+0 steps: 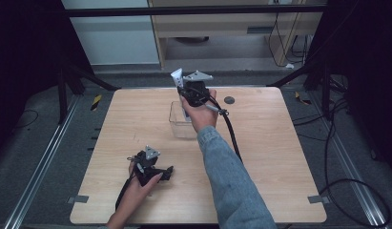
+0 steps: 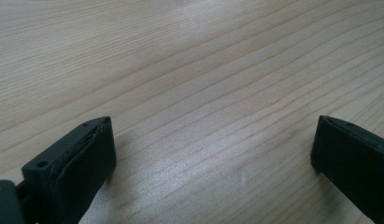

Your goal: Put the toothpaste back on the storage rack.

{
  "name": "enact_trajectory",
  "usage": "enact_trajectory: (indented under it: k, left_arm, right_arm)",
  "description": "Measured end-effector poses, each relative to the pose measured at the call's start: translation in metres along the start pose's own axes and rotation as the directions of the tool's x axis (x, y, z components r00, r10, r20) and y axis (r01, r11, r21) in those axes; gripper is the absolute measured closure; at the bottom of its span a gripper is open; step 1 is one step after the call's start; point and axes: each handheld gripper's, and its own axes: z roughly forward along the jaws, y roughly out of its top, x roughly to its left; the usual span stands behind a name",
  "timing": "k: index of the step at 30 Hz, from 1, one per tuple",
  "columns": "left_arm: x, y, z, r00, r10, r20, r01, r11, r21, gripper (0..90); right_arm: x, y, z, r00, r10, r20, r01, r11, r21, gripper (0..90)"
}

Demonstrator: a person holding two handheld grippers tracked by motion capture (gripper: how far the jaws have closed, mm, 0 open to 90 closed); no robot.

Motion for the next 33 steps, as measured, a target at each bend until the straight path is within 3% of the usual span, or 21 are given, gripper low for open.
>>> enact_trajectory:
  k: [14, 33]
  left_arm:
    - [0.000, 0.000, 0.000, 1.0000, -0.001, 0.000, 0.001, 1.0000, -0.002, 0.0]
    - [0.000, 0.000, 0.000, 1.0000, 0.001, 0.001, -0.001, 1.0000, -0.002, 0.0]
  right_arm:
    - [-0.001, -0.027, 0.009, 0.9998, 0.017, 0.006, -0.017, 0.998, 0.060, 77.9]
    - [0.001, -0.039, 0.017, 0.9998, 0.020, -0.003, -0.019, 0.995, 0.096, 77.7]
